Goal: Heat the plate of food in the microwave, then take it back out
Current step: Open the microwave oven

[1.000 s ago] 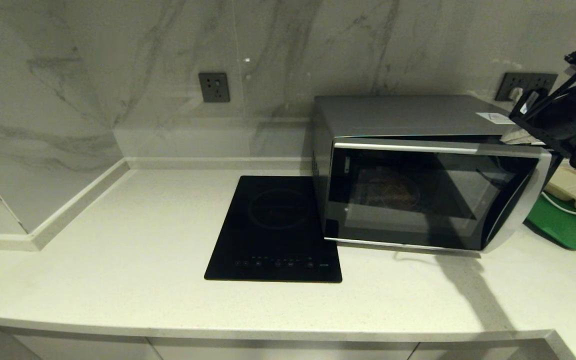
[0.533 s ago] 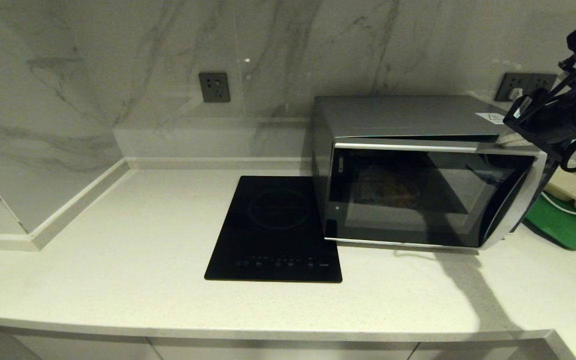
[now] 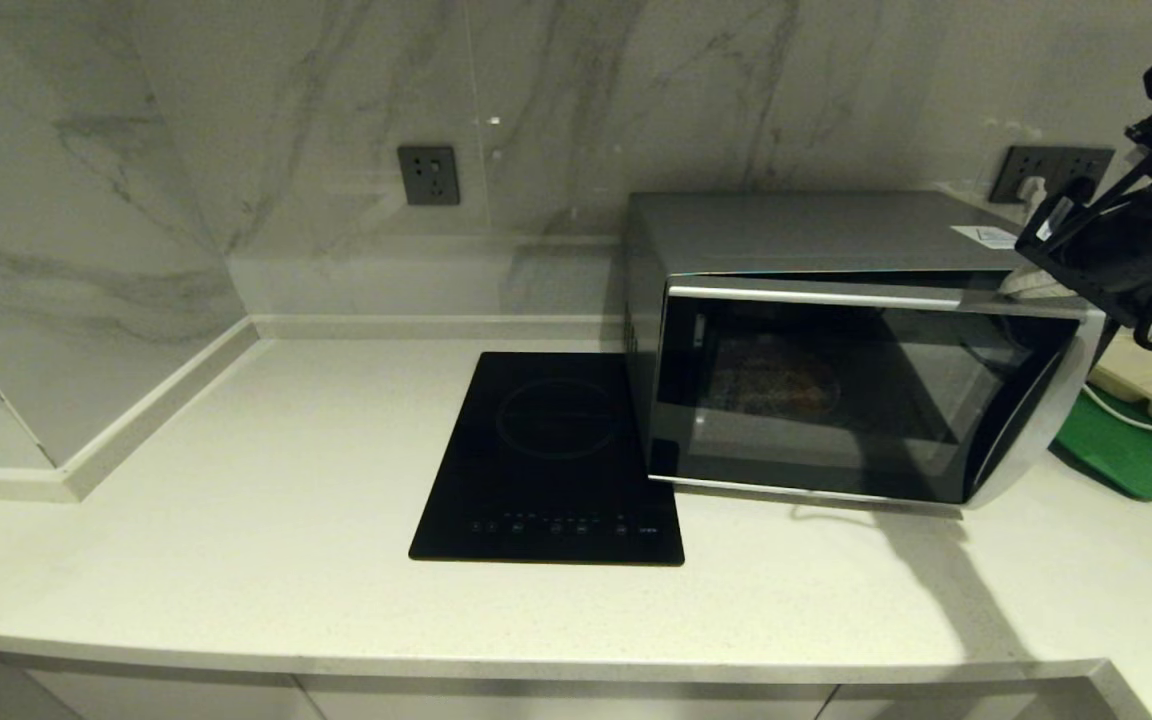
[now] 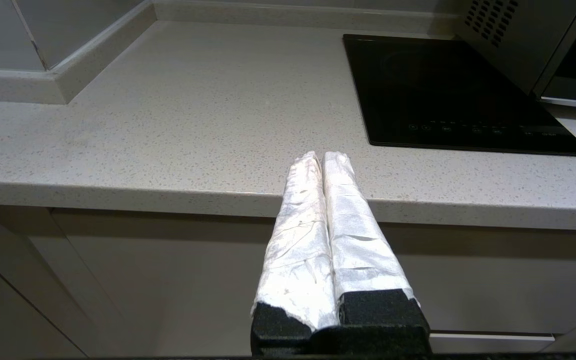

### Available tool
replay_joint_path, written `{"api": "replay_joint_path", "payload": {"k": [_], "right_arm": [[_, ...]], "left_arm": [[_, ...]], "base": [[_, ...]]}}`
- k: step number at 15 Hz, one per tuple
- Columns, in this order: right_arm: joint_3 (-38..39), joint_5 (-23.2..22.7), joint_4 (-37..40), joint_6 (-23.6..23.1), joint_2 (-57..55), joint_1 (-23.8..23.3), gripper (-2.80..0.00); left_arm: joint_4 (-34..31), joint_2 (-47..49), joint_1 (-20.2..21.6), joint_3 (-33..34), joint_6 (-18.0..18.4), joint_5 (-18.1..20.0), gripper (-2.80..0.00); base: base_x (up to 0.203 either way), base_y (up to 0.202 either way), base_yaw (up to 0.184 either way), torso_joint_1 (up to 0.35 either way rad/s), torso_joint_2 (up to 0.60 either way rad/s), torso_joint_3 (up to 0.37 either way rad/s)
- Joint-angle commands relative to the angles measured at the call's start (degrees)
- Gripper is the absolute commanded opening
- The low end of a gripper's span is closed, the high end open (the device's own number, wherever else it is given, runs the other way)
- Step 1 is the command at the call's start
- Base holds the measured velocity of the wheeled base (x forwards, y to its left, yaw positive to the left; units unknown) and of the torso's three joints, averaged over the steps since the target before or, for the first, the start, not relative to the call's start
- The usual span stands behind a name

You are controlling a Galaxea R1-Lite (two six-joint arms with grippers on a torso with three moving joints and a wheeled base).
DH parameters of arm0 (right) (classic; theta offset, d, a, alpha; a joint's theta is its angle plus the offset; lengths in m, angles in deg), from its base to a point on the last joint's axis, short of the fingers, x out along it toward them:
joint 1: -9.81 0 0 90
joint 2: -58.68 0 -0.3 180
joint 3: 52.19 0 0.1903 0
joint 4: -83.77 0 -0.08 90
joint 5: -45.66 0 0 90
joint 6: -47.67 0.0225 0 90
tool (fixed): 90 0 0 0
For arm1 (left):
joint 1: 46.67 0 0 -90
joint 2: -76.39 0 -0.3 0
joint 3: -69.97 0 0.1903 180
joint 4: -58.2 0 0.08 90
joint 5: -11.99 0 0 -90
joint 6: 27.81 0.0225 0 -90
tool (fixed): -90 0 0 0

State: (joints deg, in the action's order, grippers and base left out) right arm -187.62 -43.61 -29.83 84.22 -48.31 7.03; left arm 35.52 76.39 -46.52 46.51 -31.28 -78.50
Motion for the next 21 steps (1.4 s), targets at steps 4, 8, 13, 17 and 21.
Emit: {"api": "replay_joint_path", "payload": {"k": [4, 8, 13, 17, 21], "right_arm": [[-0.1, -8.3, 10.2, -1.3, 11.6, -0.1, -2.8], [-0.6, -17.0, 12.8, -5.7, 16.3, -3.4, -2.8], [2.2, -14.2, 12.9, -5.4, 13.6, -5.4, -2.8], [9.2, -13.7, 12.9, -6.6, 15.0, -5.9, -2.8], [22.0, -14.3, 12.9, -15.1, 17.5, -4.7, -2.8]], "left_arm": [[0.0, 0.0, 0.0, 0.0, -0.1, 0.0, -2.8], [0.0, 0.0, 0.0, 0.0, -0.1, 0.0, -2.8], [0.0, 0.0, 0.0, 0.0, -0.1, 0.0, -2.8], [0.0, 0.0, 0.0, 0.0, -0.1, 0.0, -2.8], [0.0, 0.0, 0.0, 0.0, -0.1, 0.0, -2.8]], "base": [[0.0, 0.0, 0.0, 0.0, 0.0, 0.0], [0.0, 0.0, 0.0, 0.0, 0.0, 0.0], [0.0, 0.0, 0.0, 0.0, 0.0, 0.0], [0.0, 0.0, 0.0, 0.0, 0.0, 0.0], [0.0, 0.0, 0.0, 0.0, 0.0, 0.0]]}}
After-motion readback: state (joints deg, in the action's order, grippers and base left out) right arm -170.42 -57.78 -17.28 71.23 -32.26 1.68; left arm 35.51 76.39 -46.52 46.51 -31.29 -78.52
